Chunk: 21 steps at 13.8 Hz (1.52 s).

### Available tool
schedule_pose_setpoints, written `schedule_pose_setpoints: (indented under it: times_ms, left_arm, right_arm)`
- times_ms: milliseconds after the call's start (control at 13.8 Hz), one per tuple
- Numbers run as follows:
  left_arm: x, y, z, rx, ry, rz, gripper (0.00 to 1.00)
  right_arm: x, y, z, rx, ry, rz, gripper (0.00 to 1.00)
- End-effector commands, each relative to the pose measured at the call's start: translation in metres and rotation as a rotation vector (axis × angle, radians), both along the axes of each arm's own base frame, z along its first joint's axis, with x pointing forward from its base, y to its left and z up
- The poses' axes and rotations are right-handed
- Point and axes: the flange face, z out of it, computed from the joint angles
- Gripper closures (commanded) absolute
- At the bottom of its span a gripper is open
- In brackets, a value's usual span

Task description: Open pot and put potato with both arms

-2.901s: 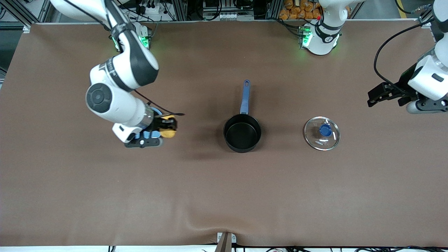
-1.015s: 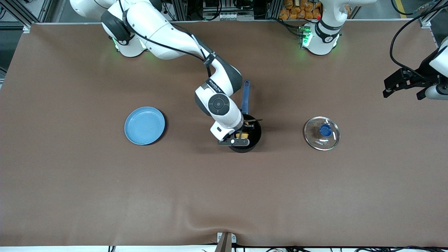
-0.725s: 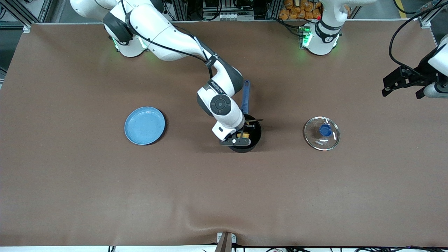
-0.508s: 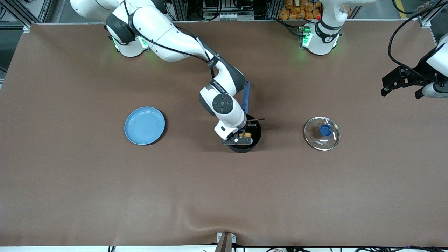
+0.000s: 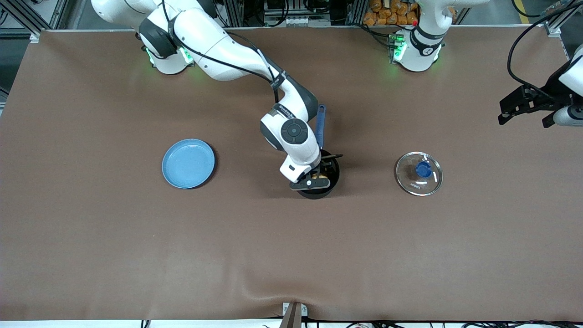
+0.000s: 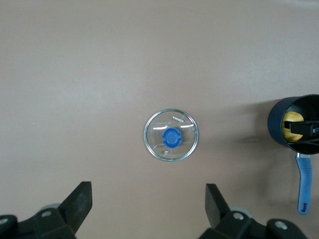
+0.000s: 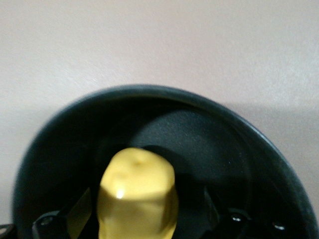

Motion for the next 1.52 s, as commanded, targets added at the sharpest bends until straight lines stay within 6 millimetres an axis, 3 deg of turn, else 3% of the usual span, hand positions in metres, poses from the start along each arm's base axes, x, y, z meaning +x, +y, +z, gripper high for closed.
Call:
schedule_pose_setpoints:
  times_ms: [0,218,363,580,725,943,1088,1378,1450]
  left_arm:
    - [-0.007,-0.004,0.009,-0.019,-0.003,0.032,0.0]
    - [-0.007,-0.005,0.01,-0.017,-0.004,0.046,0.0]
    - [-0.007,-0.007,0.01,-0.018,-0.004,0.046,0.0]
    - [-0.005,-0.003,0.007,-0.021,0.0,0.049,0.0]
    - [-0.005,0.001,0.007,-0.021,0.0,0.052,0.0]
    - [-0.003,0.004,0.005,-0.017,0.004,0.048,0.0]
    - [-0.004,0.002,0.006,-0.019,0.003,0.047,0.0]
    - [0.001,-0.003,-0.005,-0.02,0.026,0.041,0.0]
    - [0.001,-0.003,-0.005,-0.021,0.027,0.043,0.0]
  right_arm:
    - [0.004,0.0,0.034,0.006,0.027,-0.044,0.0]
    - [0.015,-0.014,0.106,0.047,0.065,-0.08,0.0]
    - [0.029,-0.037,0.159,0.062,0.099,-0.108,0.0]
    - [0.054,-0.092,0.234,-0.003,0.052,-0.134,0.0]
    - [0.082,-0.151,0.26,-0.128,-0.032,-0.133,0.0]
    - [0.113,-0.23,0.299,-0.106,-0.026,-0.224,0.0]
    - [0.117,-0.271,0.298,-0.149,0.068,-0.262,0.0]
    - [0.113,-0.348,0.347,-0.163,0.125,-0.344,0.0]
    - [0.111,-0.367,0.367,-0.124,0.118,-0.357,0.0]
